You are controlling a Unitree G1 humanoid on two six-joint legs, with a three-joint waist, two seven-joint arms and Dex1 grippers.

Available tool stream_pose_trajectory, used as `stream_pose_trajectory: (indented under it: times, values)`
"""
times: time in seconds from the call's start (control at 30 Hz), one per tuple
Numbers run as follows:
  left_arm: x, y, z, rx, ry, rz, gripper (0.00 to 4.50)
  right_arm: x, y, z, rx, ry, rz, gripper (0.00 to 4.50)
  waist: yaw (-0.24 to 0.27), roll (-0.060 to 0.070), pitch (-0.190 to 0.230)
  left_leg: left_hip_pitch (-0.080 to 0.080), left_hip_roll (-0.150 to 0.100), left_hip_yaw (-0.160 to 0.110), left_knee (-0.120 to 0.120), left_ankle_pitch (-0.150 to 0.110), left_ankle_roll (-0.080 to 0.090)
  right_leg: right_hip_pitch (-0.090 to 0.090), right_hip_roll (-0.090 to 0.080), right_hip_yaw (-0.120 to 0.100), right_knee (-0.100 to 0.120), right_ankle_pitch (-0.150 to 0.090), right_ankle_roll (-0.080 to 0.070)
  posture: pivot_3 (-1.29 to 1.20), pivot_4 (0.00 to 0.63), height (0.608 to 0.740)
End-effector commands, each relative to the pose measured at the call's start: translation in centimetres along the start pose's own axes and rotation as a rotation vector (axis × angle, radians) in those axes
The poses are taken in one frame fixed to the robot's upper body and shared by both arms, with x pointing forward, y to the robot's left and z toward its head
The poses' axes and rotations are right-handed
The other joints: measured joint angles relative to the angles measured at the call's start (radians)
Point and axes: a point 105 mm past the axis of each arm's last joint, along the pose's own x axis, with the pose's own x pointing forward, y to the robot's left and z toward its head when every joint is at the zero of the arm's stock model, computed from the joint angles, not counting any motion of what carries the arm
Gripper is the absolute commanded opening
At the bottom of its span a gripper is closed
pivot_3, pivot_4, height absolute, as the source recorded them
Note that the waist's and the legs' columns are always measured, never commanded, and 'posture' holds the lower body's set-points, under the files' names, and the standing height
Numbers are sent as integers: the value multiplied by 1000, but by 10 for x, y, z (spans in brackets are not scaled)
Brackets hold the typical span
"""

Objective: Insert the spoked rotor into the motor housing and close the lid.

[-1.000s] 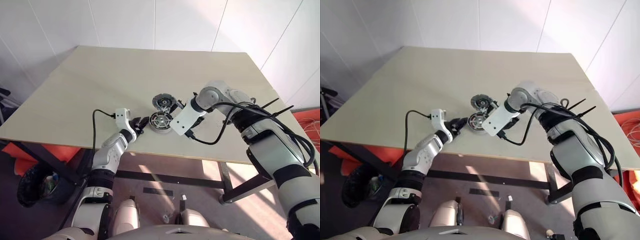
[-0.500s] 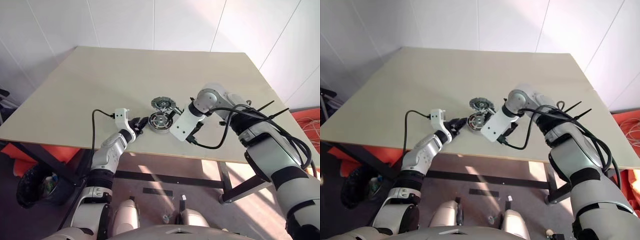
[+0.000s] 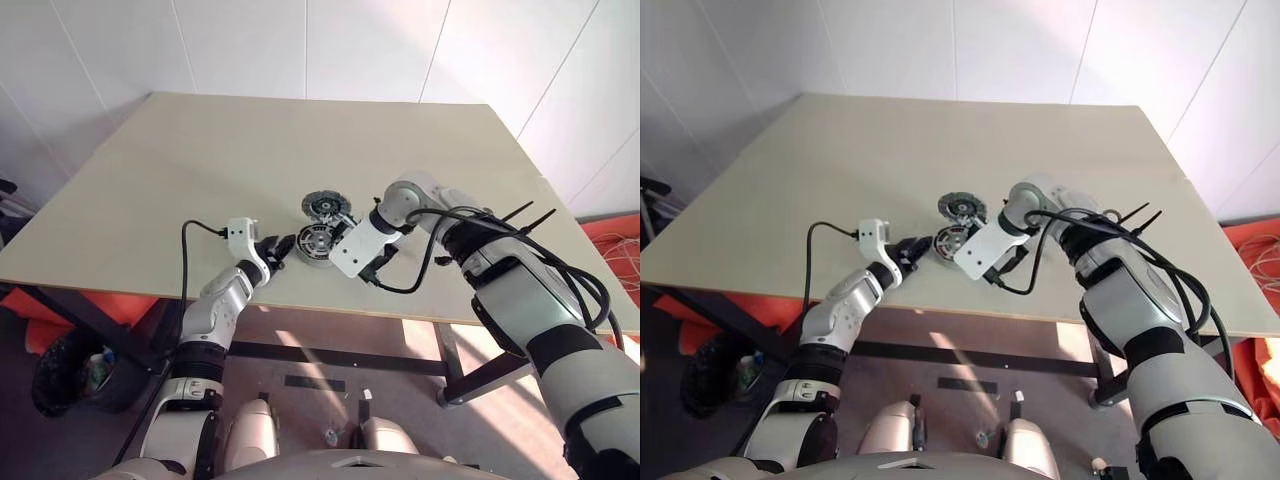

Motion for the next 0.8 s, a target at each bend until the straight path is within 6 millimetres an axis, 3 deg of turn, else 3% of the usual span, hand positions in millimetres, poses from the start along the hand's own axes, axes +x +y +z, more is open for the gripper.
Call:
stream_pose_trajectory:
  times: [0.03,0.7,0.8]
  values:
    - [-2,3,0,0,2,11,2574,-6,-8,-1,-16,20,-28,4480,1,0,0,0,0,0,0,0,0,0,0,0,0,0,0,0,0,740]
    - [-2,4,0,-7,-3,20,2574,-2,1,-3,-17,20,6,4480,0,0,0,1,0,0,0,0,0,0,0,0,0,0,0,0,0,740]
    - [-1,3,0,-5,-3,17,2574,-3,0,-3,-15,20,2,3561,1,0,0,1,0,0,0,0,0,1,0,0,0,0,0,0,0,740]
